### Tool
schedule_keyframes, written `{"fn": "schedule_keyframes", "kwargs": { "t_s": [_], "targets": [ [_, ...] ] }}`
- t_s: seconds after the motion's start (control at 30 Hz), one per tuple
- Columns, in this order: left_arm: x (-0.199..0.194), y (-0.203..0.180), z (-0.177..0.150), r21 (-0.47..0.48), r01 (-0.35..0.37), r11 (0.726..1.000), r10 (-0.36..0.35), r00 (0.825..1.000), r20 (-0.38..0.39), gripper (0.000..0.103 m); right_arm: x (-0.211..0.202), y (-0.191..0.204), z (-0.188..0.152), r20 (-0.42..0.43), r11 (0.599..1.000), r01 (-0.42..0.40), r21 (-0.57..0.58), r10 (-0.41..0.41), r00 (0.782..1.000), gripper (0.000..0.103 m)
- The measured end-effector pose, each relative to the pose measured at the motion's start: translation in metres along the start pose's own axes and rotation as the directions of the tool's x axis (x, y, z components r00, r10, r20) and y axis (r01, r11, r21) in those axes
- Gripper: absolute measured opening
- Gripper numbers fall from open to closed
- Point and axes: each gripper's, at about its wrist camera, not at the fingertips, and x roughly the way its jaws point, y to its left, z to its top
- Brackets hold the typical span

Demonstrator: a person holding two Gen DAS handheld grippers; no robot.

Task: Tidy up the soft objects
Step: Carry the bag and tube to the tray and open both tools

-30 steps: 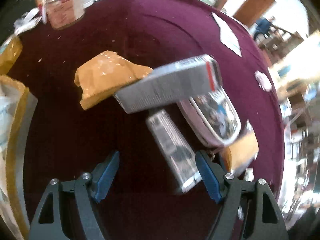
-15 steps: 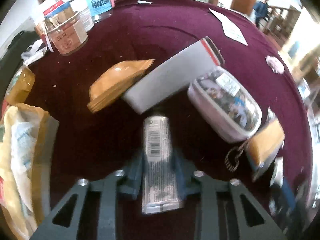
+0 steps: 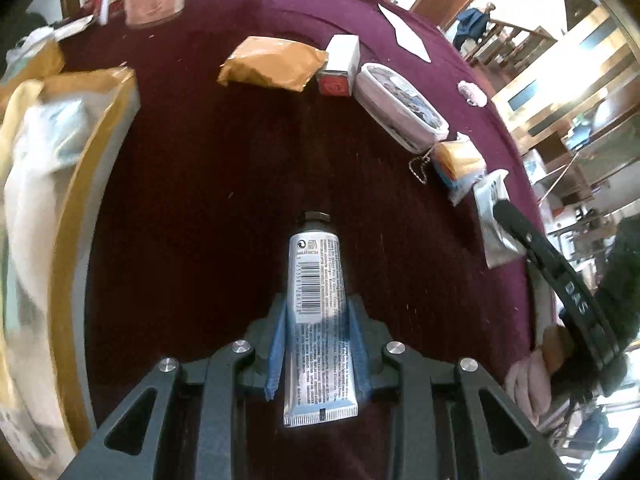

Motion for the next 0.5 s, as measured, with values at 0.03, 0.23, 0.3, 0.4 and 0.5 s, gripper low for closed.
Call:
{"fn": "schedule_keyframes", "kwargs": {
  "t_s": [0.03,0.23,0.3,0.4,0.5],
  "targets": [
    [-0.005,0.004,-0.004,-0.009,0.017,1.000,-0.017,1.000,0.007,0.029,-0.001,0.002,0.001,0.006,1.000,-0.008,-0.007,0.008,1.000,0.013],
    [-0.032,0.022,-0.021,-0.048,0.097,0.994,-0.094,0.994,0.050,0.029,-0.011,0.016,-0.001,0.049,0.996,-0.053,-0.068,0.056,0.997,0.013],
    [-0.044,0.029,-0.027,-0.055,0.113,0.992,-0.109,0.992,0.067,0.029,-0.011,0.021,-0.003,0.049,0.994,-0.057,-0.091,0.062,0.997,0.013],
    [-0.058,0.036,-0.030,-0.052,0.135,0.990,-0.130,0.988,0.087,0.029,-0.006,0.032,-0.007,0.031,0.990,-0.048,-0.134,0.053,0.998,0.013],
    [-0.072,0.044,-0.032,-0.058,0.171,0.984,-0.165,0.981,0.101,0.029,-0.004,0.042,-0.012,0.018,0.985,-0.045,-0.168,0.049,0.999,0.013]
  ]
}}
